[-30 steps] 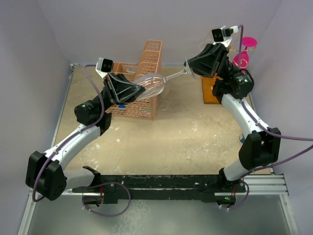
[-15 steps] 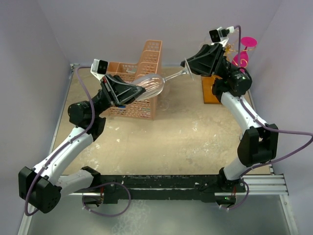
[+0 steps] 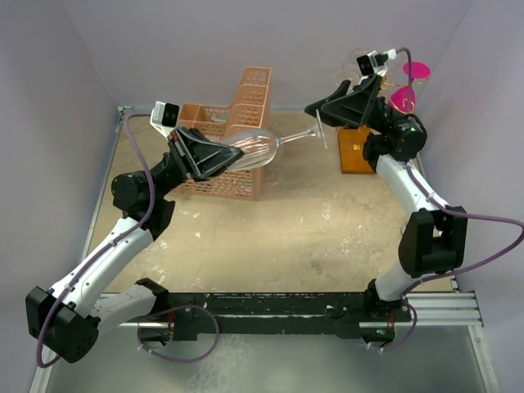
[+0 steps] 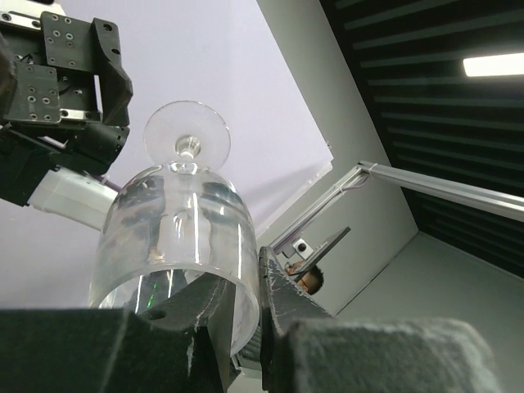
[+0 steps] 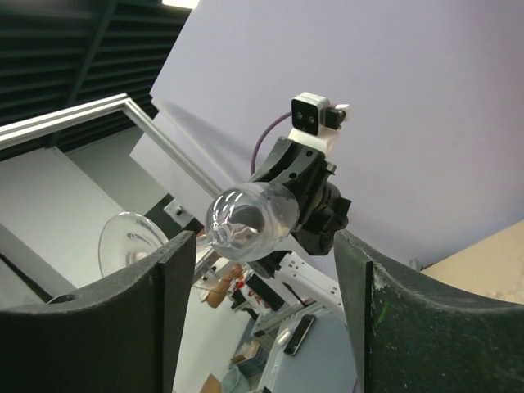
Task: Take the wine glass off the wine glass rack
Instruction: Place the wine glass at the center of the board.
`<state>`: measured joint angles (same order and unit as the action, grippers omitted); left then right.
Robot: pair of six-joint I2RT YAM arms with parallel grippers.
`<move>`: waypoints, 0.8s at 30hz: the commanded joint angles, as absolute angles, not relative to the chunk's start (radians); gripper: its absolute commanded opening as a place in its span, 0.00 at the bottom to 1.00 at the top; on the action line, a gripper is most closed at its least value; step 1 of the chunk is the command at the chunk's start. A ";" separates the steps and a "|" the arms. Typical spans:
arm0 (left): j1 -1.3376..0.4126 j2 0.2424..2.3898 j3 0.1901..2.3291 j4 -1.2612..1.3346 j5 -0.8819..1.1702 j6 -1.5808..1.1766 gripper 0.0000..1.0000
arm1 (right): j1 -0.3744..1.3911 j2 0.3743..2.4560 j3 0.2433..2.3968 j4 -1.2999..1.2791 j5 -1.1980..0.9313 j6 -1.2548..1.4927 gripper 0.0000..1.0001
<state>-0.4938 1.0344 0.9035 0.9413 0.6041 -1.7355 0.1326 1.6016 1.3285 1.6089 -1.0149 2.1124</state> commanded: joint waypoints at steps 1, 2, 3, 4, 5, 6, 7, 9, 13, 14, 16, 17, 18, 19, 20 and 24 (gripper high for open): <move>-0.499 1.016 0.927 1.048 0.558 -1.751 0.00 | 0.086 1.550 1.336 2.063 -1.030 2.396 0.72; -0.499 1.015 0.922 1.046 0.557 -1.749 0.00 | 0.072 1.543 1.334 2.062 -1.032 2.395 0.73; -0.499 1.013 0.918 1.040 0.557 -1.745 0.00 | 0.054 1.537 1.330 2.062 -1.032 2.393 0.74; -0.499 1.010 0.915 1.036 0.556 -1.743 0.00 | 0.037 1.531 1.325 2.066 -1.031 2.392 0.75; -0.498 1.007 0.912 1.022 0.553 -1.736 0.00 | 0.024 1.527 1.319 2.068 -1.030 2.394 0.75; -0.498 1.002 0.910 1.006 0.550 -1.727 0.00 | 0.014 1.523 1.311 2.070 -1.028 2.396 0.76; -0.498 0.997 0.910 0.981 0.548 -1.716 0.00 | 0.006 1.520 1.306 2.078 -1.031 2.396 0.76; -0.497 0.985 0.915 0.922 0.544 -1.688 0.00 | -0.010 1.510 1.307 2.062 -1.050 2.375 0.77; -0.497 0.945 0.942 0.706 0.531 -1.551 0.00 | -0.038 1.481 1.315 1.948 -1.098 2.275 0.79; -0.497 0.935 0.947 0.658 0.528 -1.526 0.00 | -0.044 1.475 1.319 1.907 -1.106 2.248 0.80; -0.498 0.920 0.953 0.574 0.525 -1.490 0.00 | -0.049 1.464 1.326 1.837 -1.122 2.187 0.83; -0.499 0.912 0.952 0.549 0.524 -1.479 0.00 | -0.050 1.458 1.332 1.791 -1.129 2.148 0.84; -0.497 0.904 0.949 0.520 0.519 -1.464 0.00 | -0.052 1.452 1.339 1.734 -1.139 2.100 0.85; -0.498 0.895 0.946 0.488 0.514 -1.450 0.00 | -0.053 1.442 1.347 1.666 -1.149 2.037 0.86; -0.497 0.886 0.946 0.446 0.507 -1.432 0.00 | -0.056 1.429 1.355 1.593 -1.155 1.975 0.86; -0.499 0.847 0.978 0.188 0.475 -1.300 0.00 | -0.066 1.395 1.391 1.312 -1.159 1.719 0.87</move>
<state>-0.4942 0.8986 0.9047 0.4248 0.5335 -1.4567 -0.0532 1.4487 1.3190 1.5146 -1.1435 1.9762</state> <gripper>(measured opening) 0.112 0.864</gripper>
